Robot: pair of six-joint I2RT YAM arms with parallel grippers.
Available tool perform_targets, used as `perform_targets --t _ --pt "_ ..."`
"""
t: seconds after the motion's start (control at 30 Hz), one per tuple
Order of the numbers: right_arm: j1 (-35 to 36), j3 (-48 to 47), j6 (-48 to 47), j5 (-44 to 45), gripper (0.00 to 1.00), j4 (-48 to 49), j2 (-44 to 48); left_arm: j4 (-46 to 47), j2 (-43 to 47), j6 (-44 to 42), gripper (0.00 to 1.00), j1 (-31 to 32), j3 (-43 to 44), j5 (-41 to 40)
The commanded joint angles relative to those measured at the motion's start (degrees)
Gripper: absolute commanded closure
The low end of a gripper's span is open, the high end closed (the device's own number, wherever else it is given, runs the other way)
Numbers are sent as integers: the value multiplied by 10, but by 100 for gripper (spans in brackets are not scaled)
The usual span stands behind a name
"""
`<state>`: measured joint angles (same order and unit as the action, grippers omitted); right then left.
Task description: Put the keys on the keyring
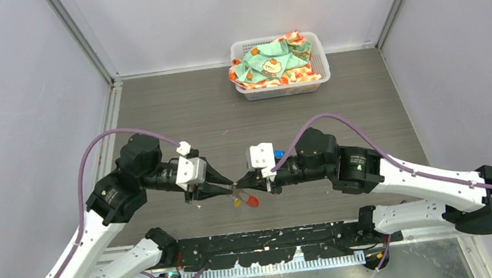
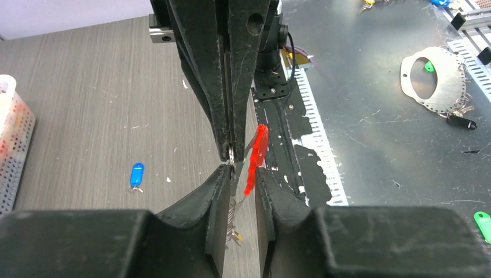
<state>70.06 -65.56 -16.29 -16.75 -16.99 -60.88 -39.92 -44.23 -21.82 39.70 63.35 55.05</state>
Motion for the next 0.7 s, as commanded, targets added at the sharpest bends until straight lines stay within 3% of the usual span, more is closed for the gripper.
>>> perform_targets --t 0.0,0.13,0.3,0.43,0.53,0.6,0.67 --pt "3 13 41 4 99 113 27 -8 3 -8 77 3 24 7" --pt "3 14 52 2 99 118 22 -7 -5 3 85 3 32 11" --pt "3 8 65 4 99 113 11 0 -4 13 88 4 31 7" --pt "3 5 76 6 97 111 7 3 -3 14 99 4 29 -6" --pt "3 4 92 11 70 104 18 3 0 18 100 4 28 -26" --pt "3 6 94 21 58 92 37 4 4 21 100 4 27 -25" --pt "3 16 92 31 51 87 64 4 7 22 99 4 27 -9"
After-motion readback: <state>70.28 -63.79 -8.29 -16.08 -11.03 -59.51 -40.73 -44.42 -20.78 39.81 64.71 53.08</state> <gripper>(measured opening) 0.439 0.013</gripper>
